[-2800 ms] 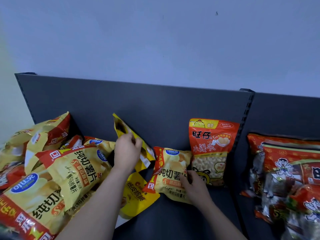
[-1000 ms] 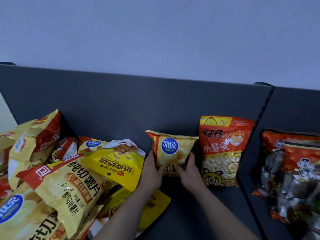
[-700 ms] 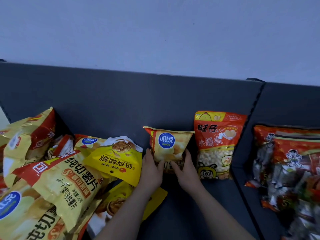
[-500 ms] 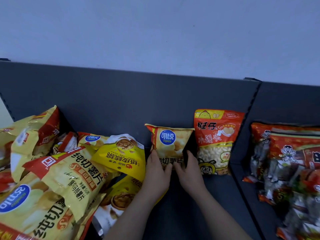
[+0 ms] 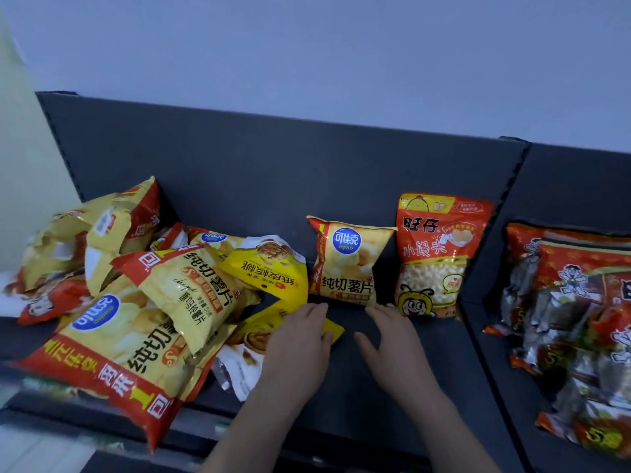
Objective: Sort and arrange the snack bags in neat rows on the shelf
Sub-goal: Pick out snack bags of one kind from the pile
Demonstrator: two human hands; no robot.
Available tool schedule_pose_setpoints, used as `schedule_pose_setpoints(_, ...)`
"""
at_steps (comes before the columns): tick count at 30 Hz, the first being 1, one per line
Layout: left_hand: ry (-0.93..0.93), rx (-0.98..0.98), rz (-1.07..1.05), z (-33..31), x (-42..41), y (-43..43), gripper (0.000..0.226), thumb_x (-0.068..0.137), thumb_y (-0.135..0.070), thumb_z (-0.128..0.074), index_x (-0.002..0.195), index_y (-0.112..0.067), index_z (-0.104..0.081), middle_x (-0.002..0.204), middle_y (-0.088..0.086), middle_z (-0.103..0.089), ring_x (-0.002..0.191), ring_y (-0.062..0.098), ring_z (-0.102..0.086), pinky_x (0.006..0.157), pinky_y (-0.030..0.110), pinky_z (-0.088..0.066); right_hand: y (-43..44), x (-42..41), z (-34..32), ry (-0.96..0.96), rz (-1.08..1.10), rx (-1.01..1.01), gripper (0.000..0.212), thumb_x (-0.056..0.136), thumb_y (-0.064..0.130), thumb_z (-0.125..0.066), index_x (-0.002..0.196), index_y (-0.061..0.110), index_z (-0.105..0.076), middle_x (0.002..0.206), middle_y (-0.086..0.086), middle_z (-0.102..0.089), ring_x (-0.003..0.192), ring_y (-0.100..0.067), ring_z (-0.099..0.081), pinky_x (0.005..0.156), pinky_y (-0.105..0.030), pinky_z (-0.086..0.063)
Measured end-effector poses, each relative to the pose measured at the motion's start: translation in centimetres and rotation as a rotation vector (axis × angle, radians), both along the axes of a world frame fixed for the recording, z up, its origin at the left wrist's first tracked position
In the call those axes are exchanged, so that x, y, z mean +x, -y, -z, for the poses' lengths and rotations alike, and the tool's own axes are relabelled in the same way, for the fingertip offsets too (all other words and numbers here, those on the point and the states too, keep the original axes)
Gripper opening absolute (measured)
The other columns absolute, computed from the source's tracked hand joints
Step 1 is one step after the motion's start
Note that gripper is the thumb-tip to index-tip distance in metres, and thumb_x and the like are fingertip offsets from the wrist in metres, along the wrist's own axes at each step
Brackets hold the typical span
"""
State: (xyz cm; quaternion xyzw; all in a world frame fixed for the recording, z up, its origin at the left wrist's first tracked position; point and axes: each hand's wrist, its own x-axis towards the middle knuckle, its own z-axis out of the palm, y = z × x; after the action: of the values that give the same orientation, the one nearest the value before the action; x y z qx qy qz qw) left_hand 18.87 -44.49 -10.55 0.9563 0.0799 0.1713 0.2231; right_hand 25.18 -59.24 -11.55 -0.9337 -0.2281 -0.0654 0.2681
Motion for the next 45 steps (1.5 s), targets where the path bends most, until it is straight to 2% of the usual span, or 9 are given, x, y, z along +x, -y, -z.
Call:
schedule_pose_setpoints(5,0.012,0.0,-0.13,-1.2,-4.1,-0.2,0.05,0.099,-0.031,-0.049,0.147,-0.022,-0.038,0.148,-0.005,-0.043,0.131,0.018,-0.044,0.103,0.03,-0.039,-0.6,-2.1,-1.0,-0.001,-0.13,0.006,0.051,0.096,0.037,-0.054,0.142,0.019,-0.044,0.149,0.001,-0.04,0.139,-0.015,-0.03,0.118,-0.037,-0.019)
schedule_pose_setpoints(12,0.05,0.006,-0.452,-2.9,-11.7,-2.5,0.048,0.095,-0.035,-0.055,0.141,-0.022,-0.047,0.135,-0.004,-0.055,0.119,0.019,-0.053,0.092,0.03,-0.044,-4.2,-5.8,-2.4,-0.001,-0.344,0.05,0.05,0.097,0.038,-0.052,0.142,0.018,-0.045,0.148,0.002,-0.041,0.141,-0.018,-0.028,0.119,-0.036,-0.013)
schedule_pose_setpoints(16,0.045,-0.024,-0.637,-3.0,-15.1,-5.5,0.055,0.093,-0.038,-0.058,0.142,-0.018,-0.046,0.138,0.002,-0.054,0.123,0.023,-0.052,0.096,0.036,-0.045,-7.5,-8.2,-3.3,0.049,-0.427,0.075,0.049,0.096,0.04,-0.053,0.139,0.018,-0.049,0.144,0.002,-0.044,0.141,-0.019,-0.029,0.118,-0.035,-0.019)
schedule_pose_setpoints(23,0.044,-0.228,-0.881,-2.7,-16.6,-13.3,0.082,0.081,-0.054,-0.067,0.144,-0.018,-0.027,0.145,0.013,-0.037,0.126,0.035,-0.047,0.096,0.05,-0.047,-13.6,-9.9,-5.5,0.069,-0.44,-0.009,0.06,0.098,0.038,-0.049,0.152,0.028,-0.024,0.161,-0.004,-0.012,0.148,-0.023,-0.002,0.122,-0.042,-0.008)
schedule_pose_setpoints(29,0.081,-0.781,-0.798,-2.5,-16.0,-16.6,0.065,0.086,-0.045,-0.066,0.128,-0.014,-0.028,0.124,0.009,-0.059,0.091,0.022,-0.06,0.066,0.035,-0.05,-17.3,-9.8,-4.9,0.056,-0.388,-0.086,0.06,0.098,0.033,-0.048,0.152,0.03,-0.021,0.162,-0.01,-0.004,0.149,-0.028,0.0,0.121,-0.045,-0.005)
schedule_pose_setpoints(31,0.145,-0.877,-0.728,-2.1,-15.8,-17.2,0.074,0.085,-0.039,-0.07,0.138,-0.015,-0.025,0.119,0.001,-0.059,0.092,0.02,-0.061,0.075,0.036,-0.052,-18.1,-9.7,-4.4,0.041,-0.35,-0.103,0.058,0.099,0.032,-0.047,0.152,0.03,-0.022,0.161,-0.011,-0.007,0.148,-0.028,-0.003,0.121,-0.045,-0.006)
schedule_pose_setpoints(35,0.249,-0.97,-0.658,-1.7,-15.4,-18.1,0.085,0.082,-0.03,-0.076,0.143,-0.021,-0.017,0.114,0.0,-0.052,0.094,0.019,-0.059,0.077,0.036,-0.05,-19.2,-9.8,-3.9,0.039,-0.28,-0.101,0.057,0.099,0.03,-0.048,0.151,0.03,-0.025,0.16,-0.007,-0.016,0.147,-0.025,-0.012,0.12,-0.046,-0.017)
schedule_pose_setpoints(39,0.306,-1.033,-0.598,-1.5,-15.4,-19.2,0.06,0.085,-0.023,-0.073,0.122,-0.026,-0.026,0.112,0.003,-0.054,0.092,0.019,-0.063,0.076,0.041,-0.056,-19.6,-9.9,-3.7,0.026,-0.209,-0.093,0.055,0.099,0.03,-0.046,0.15,0.032,-0.024,0.158,-0.004,-0.021,0.143,-0.025,-0.022,0.118,-0.043,-0.023)
schedule_pose_setpoints(45,0.449,-0.881,-0.629,-2.7,-17.6,-20.2,0.037,0.087,-0.038,-0.069,0.11,-0.022,-0.044,0.094,-0.011,-0.059,0.082,0.006,-0.062,0.059,0.027,-0.05,-19.8,-10.2,-3.9,0.028,-0.152,-0.122,0.05,0.1,0.029,-0.044,0.148,0.03,-0.029,0.153,-0.008,-0.03,0.135,-0.03,-0.036,0.111,-0.045,-0.031)
